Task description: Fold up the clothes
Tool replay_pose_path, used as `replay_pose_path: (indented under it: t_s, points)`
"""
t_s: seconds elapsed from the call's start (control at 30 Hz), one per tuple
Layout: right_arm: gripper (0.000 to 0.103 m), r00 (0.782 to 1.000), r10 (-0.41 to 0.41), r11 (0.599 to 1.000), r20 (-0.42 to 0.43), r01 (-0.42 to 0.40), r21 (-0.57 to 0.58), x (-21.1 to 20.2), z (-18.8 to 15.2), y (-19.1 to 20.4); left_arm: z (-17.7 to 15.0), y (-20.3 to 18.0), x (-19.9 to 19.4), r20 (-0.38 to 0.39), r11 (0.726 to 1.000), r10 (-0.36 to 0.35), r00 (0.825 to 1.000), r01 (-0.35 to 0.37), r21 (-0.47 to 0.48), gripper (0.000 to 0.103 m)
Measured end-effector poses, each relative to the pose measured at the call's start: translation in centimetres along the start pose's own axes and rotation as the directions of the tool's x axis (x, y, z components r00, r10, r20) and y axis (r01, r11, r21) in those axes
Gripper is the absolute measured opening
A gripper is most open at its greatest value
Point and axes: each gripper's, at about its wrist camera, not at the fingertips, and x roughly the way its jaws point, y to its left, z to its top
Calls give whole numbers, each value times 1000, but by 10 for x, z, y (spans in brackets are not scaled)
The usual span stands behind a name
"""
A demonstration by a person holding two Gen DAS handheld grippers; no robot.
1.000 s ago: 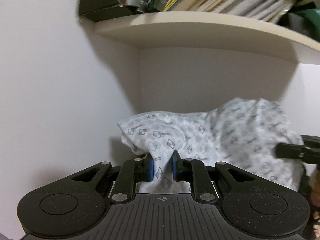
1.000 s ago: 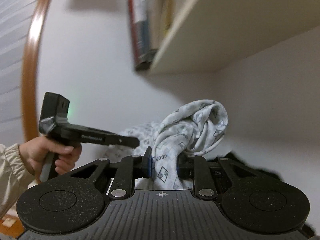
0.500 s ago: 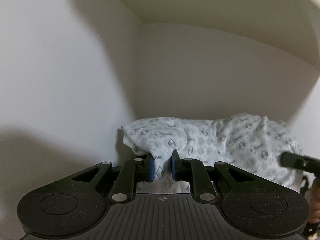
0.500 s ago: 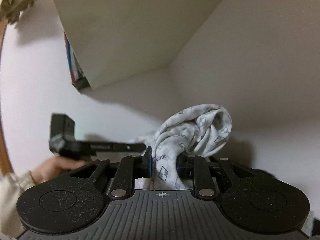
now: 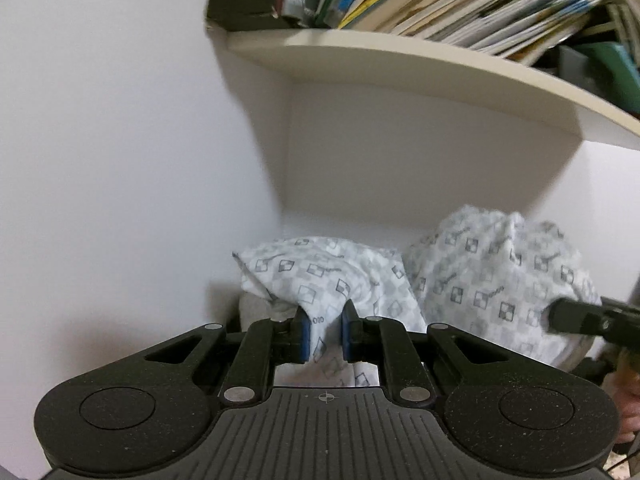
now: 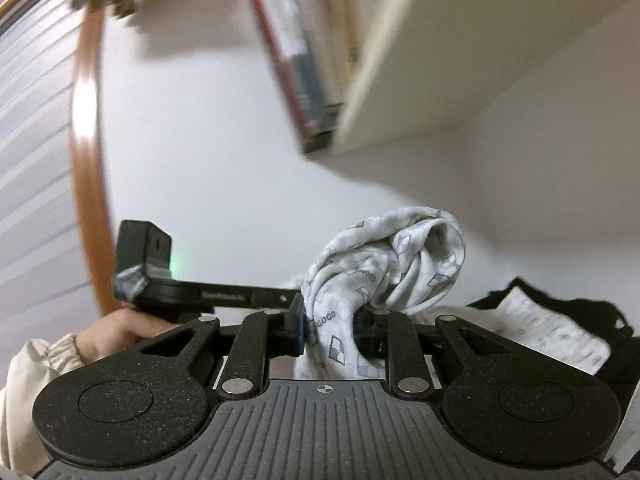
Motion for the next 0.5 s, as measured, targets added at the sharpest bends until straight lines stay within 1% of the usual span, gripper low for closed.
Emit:
replay_pose_path:
  t_s: [0.1,0.13,0.17,0.2,0.3,0.37,0.5]
  points:
    - [22,1000,14,999,-14,-14,-35,-12,-5,31,-25,8,-42,27,1000,1,1000,0,-18,15]
    - [22,1000,18,999,-18,-18,-36,-14,-7,38,-32,8,-49,32,1000,4,999,-3,-23,15]
    - [22,999,25,999,-26,-26,-39,-16,-9,45,-33,9,-52,34,1000,8,999,-7,-24,15]
    - [22,999,32,999,-33,-34,-41,-17,-12,52,-29,6,-67,38,1000,11,999,-10,-27,15]
    - [22,998,51,998,-45,-53,-43,-19,-21,72,-41,5,-99,59,999,24,998,-22,-30,15]
    - [22,996,73,996,-47,-75,-43,-19,-25,84,-47,5,-124,85,999,36,996,-34,-33,15]
    - [22,992,121,989,-43,-124,-75,-21,-21,111,-41,9,-156,143,999,49,988,-46,-26,15]
